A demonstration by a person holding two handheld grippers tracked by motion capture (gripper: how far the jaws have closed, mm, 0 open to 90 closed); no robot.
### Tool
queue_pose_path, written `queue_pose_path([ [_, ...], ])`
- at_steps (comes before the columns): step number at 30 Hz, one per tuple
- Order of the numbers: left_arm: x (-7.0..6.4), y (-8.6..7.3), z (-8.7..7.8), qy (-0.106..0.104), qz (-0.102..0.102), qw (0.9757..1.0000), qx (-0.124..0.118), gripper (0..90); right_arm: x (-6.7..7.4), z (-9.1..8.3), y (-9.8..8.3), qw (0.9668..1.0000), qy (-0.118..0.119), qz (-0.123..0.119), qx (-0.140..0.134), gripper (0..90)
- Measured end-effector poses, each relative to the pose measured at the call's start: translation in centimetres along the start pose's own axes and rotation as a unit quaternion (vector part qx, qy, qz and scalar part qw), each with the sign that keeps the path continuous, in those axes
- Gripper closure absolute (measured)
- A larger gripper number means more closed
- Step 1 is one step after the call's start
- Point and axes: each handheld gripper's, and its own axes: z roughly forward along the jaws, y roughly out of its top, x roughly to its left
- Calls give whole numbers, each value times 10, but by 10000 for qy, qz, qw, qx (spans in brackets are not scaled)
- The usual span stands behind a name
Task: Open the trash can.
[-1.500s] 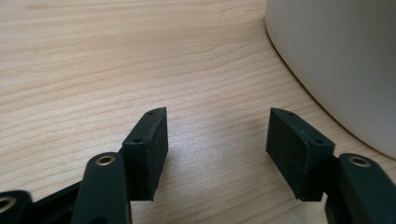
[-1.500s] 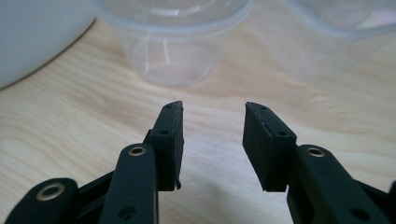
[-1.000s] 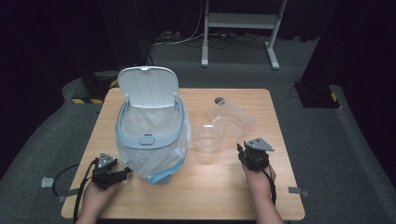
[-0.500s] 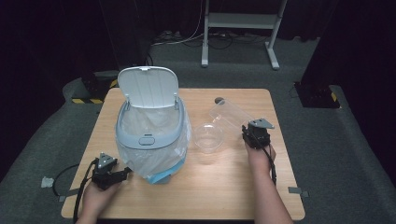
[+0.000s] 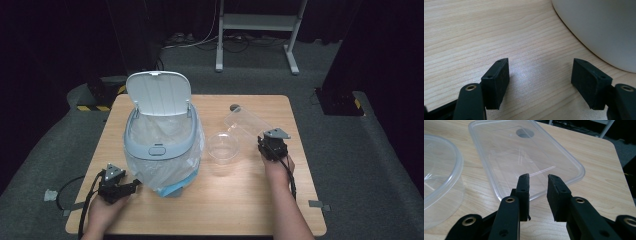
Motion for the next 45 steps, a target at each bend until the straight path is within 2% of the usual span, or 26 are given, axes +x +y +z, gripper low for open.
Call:
queue_pose_path([
  [9,0,0,0,1,1,10000,-9,311,6,-1,-1,9999,92,-79,-80,711],
  [18,-1,0,0,5,-8,10000,-2,311,2,7,2,9999,24,68,-92,676],
  [27,-2,-1,0,13,-43,10000,-38,311,10,-2,-6,9997,99,97,-179,676],
  [32,-1,0,0,3,-45,10000,-26,311,13,-5,-10,9997,155,9,-206,676],
  [45,-1,0,0,-4,-40,10000,-29,311,24,-3,-29,9994,268,-177,125,669],
])
